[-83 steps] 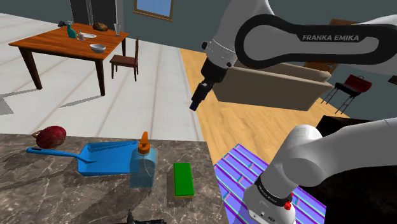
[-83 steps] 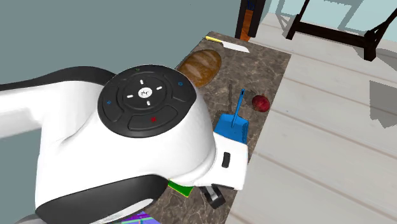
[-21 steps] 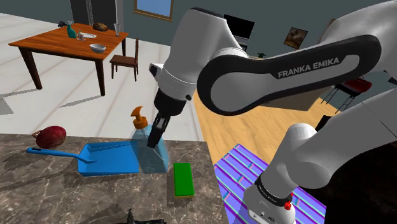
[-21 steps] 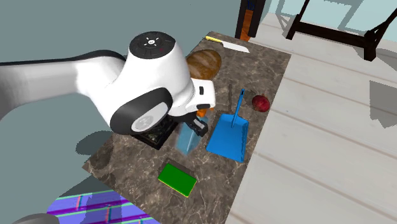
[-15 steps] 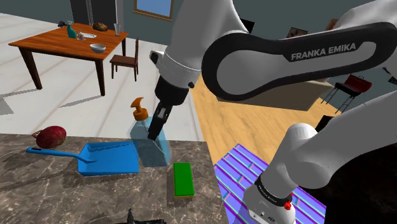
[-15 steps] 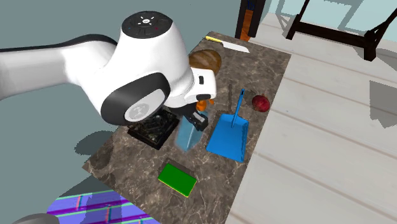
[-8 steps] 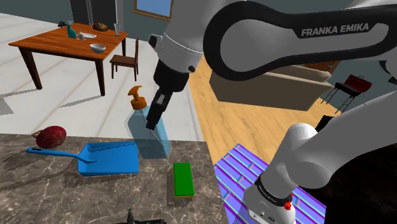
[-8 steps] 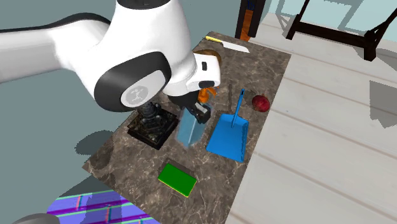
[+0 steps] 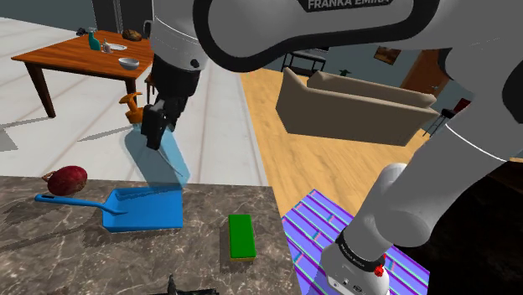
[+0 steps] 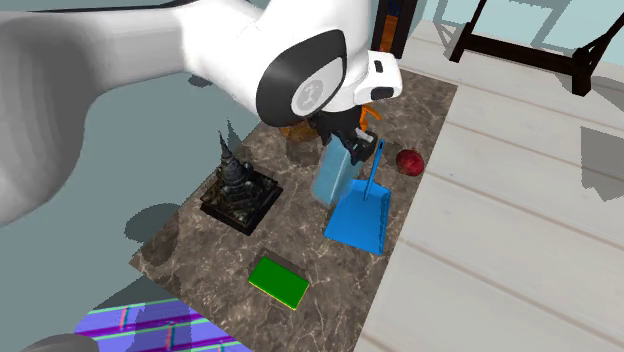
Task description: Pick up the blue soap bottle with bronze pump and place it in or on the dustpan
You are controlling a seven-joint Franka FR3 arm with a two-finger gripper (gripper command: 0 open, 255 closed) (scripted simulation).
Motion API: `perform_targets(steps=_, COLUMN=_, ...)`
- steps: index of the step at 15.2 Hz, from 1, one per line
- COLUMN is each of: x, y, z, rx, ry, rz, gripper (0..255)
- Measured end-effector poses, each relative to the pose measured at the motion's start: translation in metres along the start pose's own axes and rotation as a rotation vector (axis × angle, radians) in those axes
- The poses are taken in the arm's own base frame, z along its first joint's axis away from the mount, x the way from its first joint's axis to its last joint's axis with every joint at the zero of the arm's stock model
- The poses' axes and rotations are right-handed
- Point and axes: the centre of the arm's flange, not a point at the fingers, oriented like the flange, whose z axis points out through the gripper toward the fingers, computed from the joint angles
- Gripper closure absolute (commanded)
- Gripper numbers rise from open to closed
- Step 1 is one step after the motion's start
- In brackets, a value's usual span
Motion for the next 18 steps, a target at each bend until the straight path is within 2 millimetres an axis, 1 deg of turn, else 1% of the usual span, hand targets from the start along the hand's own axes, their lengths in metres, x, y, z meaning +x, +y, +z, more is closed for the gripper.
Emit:
perform_targets(steps=2, x=0.026, y=0.007, z=0.004, rx=0.0, ry=0.0, rz=0.0, gripper=255)
perform_targets(steps=3, x=0.038, y=0.011, z=0.002, rx=0.0, ry=0.0, rz=-0.001, gripper=255)
perform_targets(steps=6, x=0.078, y=0.017, z=0.004, rx=0.001, ry=0.001, rz=-0.001, gripper=255)
perform_targets(steps=7, x=0.091, y=0.023, z=0.005, rx=0.001, ry=0.001, rz=-0.002, gripper=255)
perform_targets(steps=8, x=0.1, y=0.023, z=0.009, rx=0.001, ry=0.0, rz=0.0, gripper=255)
perform_targets(steps=10, x=0.106, y=0.023, z=0.02, rx=0.0, ry=0.0, rz=0.001, gripper=255)
perform_targets(steps=18, x=0.099, y=0.024, z=0.061, rx=0.0, ry=0.0, rz=0.001, gripper=255)
